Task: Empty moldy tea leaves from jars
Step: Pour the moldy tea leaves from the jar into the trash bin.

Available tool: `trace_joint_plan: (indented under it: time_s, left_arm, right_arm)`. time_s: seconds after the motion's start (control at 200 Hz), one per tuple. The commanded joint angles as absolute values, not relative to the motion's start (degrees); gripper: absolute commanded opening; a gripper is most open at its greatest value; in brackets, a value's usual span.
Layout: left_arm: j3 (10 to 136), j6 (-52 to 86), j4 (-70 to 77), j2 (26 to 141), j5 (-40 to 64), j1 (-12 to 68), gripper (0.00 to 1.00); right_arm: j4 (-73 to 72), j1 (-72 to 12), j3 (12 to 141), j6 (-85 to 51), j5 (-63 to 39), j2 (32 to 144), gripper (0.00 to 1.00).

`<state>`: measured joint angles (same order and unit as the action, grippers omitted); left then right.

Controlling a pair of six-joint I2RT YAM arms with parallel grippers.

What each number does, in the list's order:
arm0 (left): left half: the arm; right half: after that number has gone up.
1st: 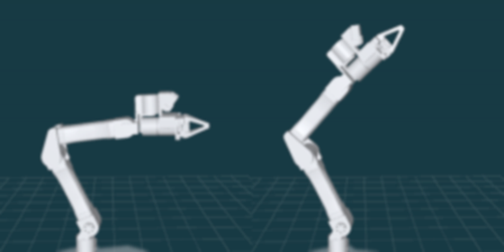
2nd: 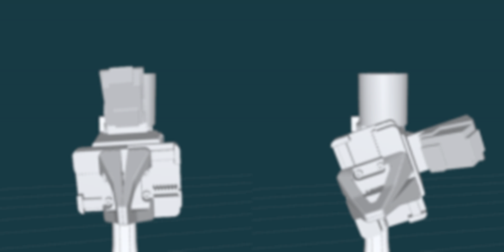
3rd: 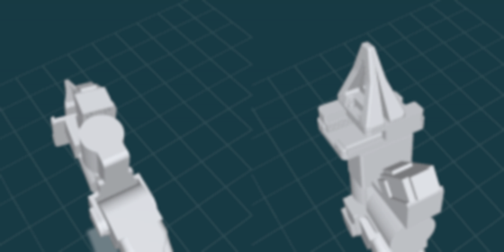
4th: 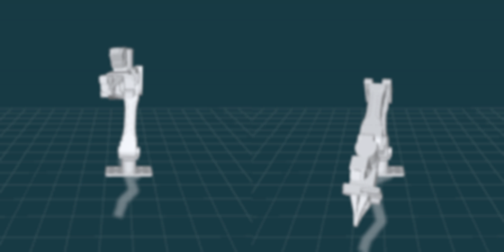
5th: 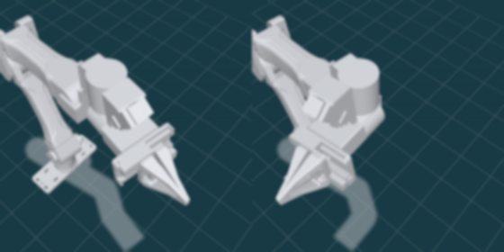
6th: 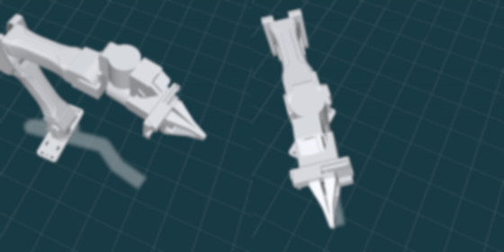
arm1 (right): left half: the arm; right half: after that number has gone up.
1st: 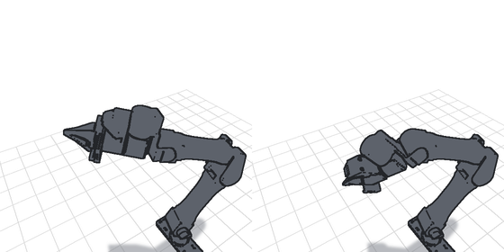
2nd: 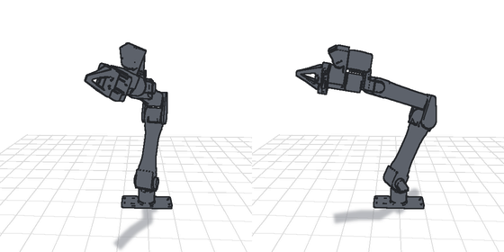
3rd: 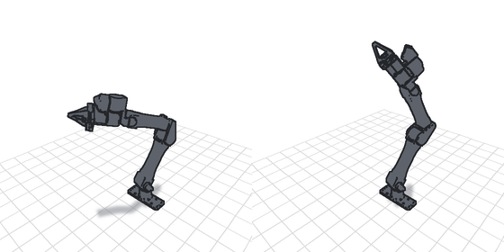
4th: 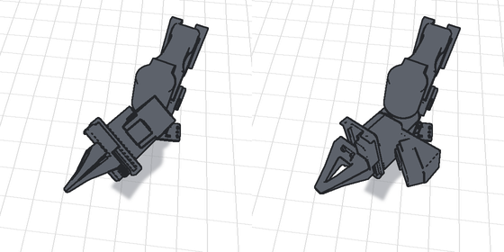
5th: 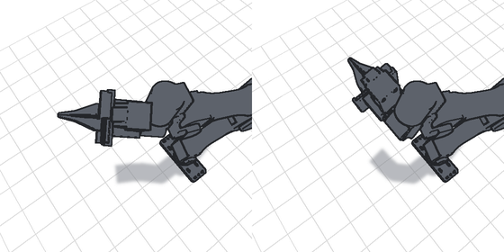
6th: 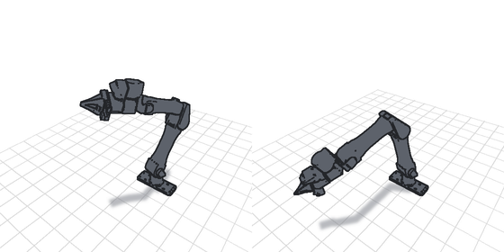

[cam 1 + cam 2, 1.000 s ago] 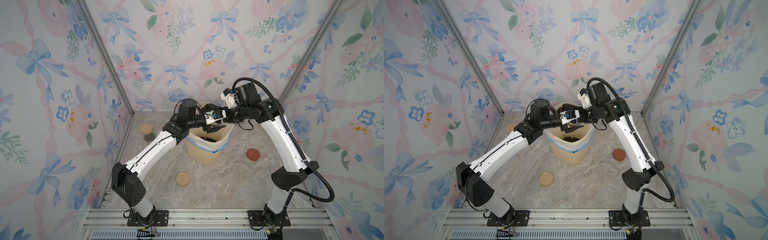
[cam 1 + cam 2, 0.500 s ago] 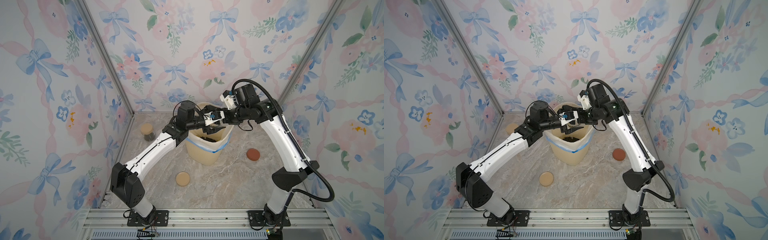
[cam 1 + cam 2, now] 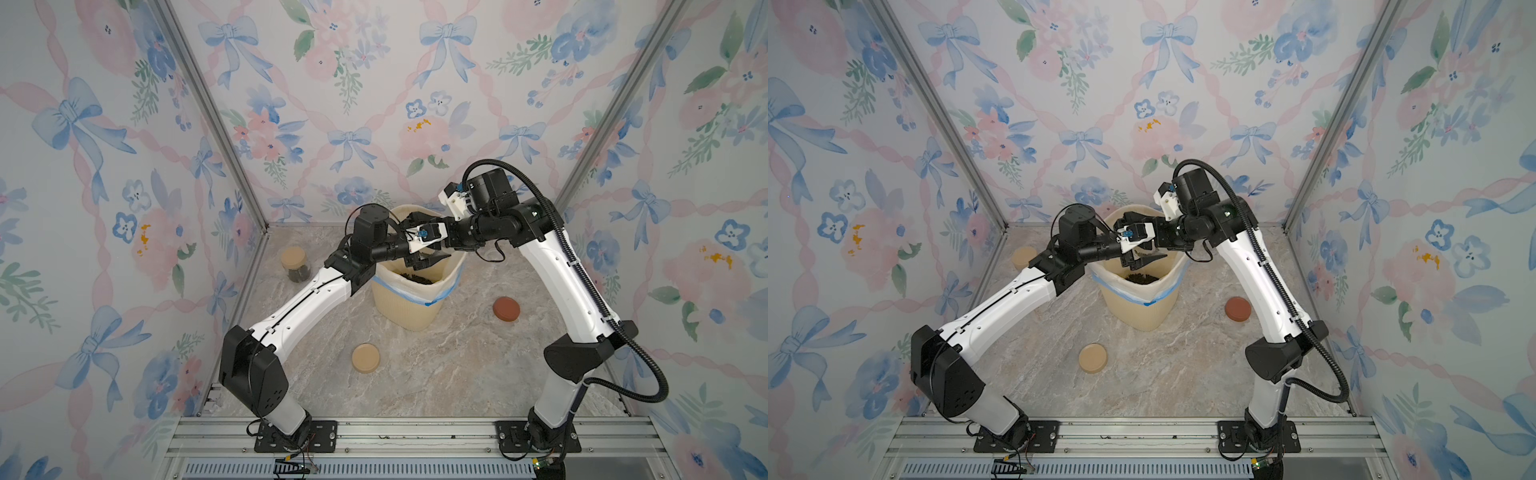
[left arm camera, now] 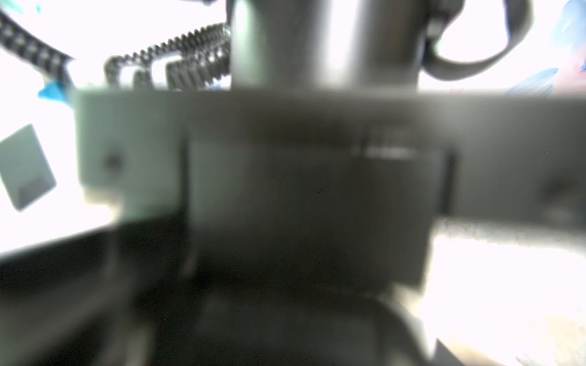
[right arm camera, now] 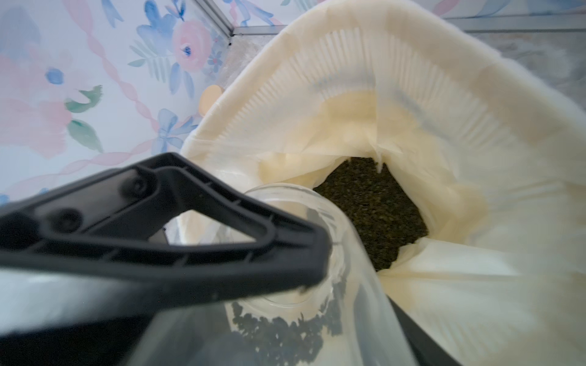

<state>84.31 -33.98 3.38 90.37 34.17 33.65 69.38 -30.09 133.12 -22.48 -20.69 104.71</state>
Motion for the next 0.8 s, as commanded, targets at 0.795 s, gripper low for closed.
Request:
trace_joint_plan:
  time_s: [0.795]
  left_arm:
    - [81.27, -31.38, 6.51, 86.13, 34.36, 28.08, 0.94]
  right_arm:
    - [68.10, -26.10, 134.47, -23.99, -25.58, 100.01, 0.61]
